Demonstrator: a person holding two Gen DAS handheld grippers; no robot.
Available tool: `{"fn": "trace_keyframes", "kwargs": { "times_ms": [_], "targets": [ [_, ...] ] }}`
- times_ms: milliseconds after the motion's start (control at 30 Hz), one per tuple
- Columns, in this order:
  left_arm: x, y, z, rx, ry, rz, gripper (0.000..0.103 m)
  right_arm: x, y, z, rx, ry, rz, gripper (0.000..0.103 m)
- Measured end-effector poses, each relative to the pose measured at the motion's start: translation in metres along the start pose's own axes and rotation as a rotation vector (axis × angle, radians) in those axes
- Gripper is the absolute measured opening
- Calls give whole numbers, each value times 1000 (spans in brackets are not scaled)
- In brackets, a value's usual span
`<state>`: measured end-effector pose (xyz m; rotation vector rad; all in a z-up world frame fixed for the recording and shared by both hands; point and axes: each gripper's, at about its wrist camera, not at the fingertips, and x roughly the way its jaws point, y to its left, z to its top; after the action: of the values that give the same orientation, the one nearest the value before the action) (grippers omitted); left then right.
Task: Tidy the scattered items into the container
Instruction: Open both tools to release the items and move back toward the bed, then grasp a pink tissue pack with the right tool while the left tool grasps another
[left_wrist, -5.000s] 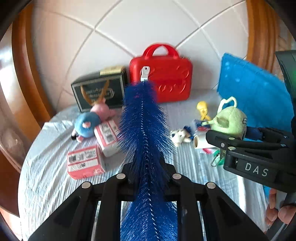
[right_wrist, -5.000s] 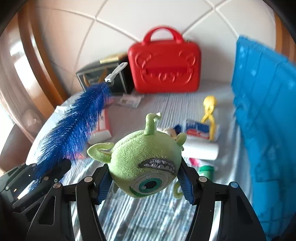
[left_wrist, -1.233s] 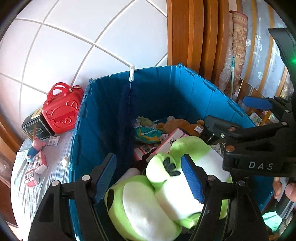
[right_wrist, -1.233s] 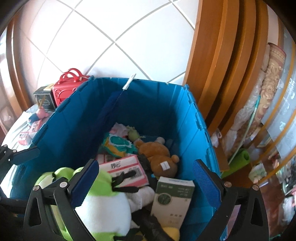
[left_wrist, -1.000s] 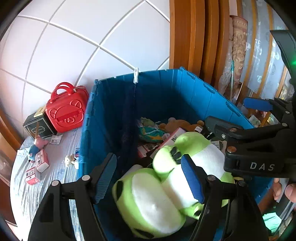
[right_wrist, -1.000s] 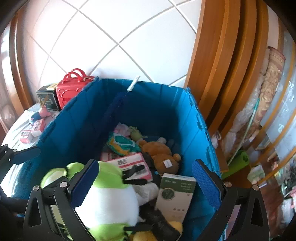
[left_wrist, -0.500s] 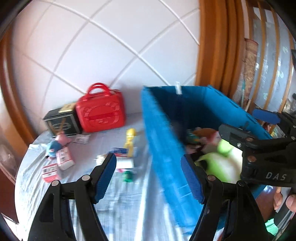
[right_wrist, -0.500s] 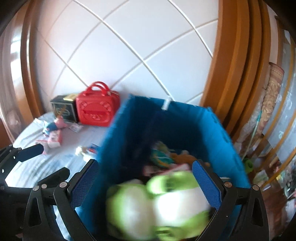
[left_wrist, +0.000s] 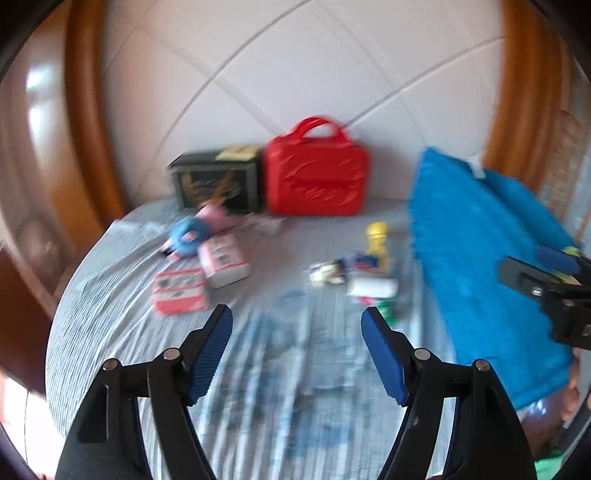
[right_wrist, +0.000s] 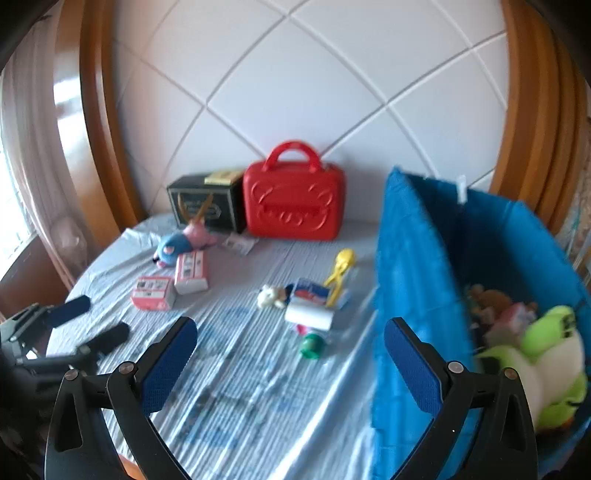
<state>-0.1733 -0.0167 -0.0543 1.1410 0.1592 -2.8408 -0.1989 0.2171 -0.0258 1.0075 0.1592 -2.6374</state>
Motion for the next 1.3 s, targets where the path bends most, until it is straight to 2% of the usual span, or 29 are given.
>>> {"fn": "trace_keyframes", "kwargs": {
  "times_ms": [200, 367, 533, 800, 1000, 1133, 1300],
  "targets": [
    [54, 74, -5, -102, 80, 141, 72, 73, 22, -2, -33, 95, 28, 103],
    [95, 119, -15, -197, 154, 233, 72, 134, 41, 1, -58, 161, 113, 103],
    [132, 154, -28, -295, 234, 238, 72, 190, 72, 3, -92, 240, 170, 103],
    [209, 196, -31, -274, 355, 208, 72, 259, 132, 8, -102, 308, 192, 103],
    [273, 241, -37, -234, 463, 160, 72, 328, 183, -1, -64, 391, 158, 103],
    [304, 262, -35, -178, 505, 125, 72, 366, 212, -5, -47, 417, 81, 102],
    [331, 289, -26, -122, 511, 140, 72, 406, 233, -4, 5, 432, -27, 90]
  ]
}}
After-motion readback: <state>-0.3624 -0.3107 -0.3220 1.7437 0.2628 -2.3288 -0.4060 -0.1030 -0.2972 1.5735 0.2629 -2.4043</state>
